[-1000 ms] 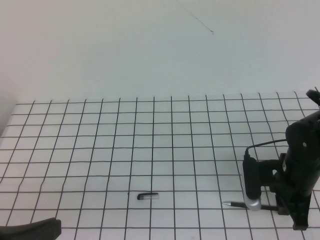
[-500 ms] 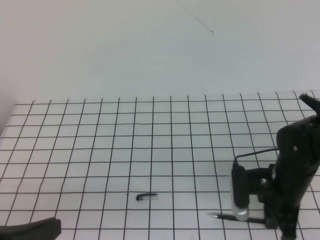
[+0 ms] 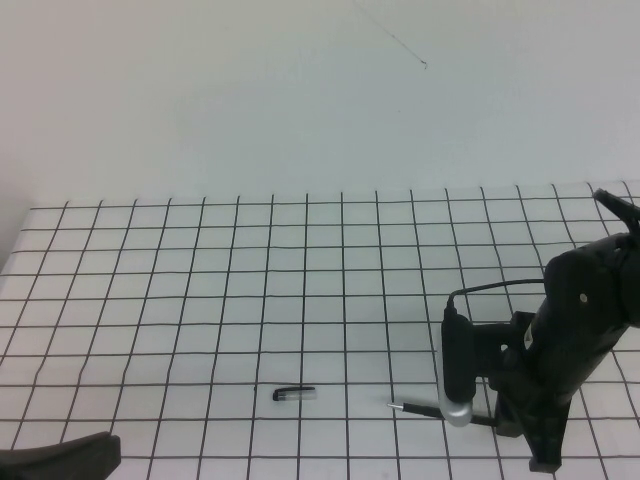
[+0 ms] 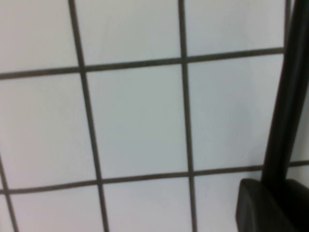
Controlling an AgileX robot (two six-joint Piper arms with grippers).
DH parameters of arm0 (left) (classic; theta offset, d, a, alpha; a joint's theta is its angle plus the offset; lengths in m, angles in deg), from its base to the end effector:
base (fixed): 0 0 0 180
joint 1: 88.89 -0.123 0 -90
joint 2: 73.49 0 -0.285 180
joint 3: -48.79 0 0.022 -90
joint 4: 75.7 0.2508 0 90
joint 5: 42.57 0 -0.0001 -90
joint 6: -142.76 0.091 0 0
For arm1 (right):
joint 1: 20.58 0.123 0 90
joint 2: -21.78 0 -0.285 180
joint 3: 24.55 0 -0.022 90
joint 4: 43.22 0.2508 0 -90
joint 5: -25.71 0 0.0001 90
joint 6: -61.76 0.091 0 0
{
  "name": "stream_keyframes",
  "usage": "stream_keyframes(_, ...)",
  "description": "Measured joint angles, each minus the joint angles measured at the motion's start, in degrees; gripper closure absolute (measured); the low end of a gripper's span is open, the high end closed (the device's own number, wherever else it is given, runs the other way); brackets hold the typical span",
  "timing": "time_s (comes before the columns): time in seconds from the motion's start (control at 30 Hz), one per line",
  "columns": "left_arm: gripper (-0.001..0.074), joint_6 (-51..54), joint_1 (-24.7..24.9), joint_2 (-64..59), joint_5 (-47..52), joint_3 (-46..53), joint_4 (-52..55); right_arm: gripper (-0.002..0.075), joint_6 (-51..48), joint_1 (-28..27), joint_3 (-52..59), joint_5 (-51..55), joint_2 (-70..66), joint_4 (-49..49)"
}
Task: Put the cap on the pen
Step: Put the cap on the pen
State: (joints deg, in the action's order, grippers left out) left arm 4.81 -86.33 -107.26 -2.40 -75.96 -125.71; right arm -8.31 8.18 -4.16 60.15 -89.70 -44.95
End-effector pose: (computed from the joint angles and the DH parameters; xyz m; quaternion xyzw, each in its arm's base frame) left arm 0.0815 -0.0487 0.2711 0.1490 0.8237 -0.2309 0.4960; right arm 0.2876 0.1561 0.1488 -0.7613 0.6372 -0.0514 0.1080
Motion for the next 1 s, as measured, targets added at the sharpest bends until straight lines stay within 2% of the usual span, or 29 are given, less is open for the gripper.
stream_keyframes(0.4,0.0735,0.0,0.0,0.0,0.12,0.0,-0.69,0.0666,-0.24,1.68,2.35,0.96,0.0,5.73)
stream_keyframes(0.87,0.0735,0.0,0.0,0.0,1.4,-0.11,-1.08,0.0666,-0.47,5.51,8.1,-3.41,1.43,6.83)
stream_keyframes(1.0,0.0735,0.0,0.0,0.0,0.08,-0.58,-1.08,0.0666,0.5,5.63,8.82,-6.49,3.3,10.11)
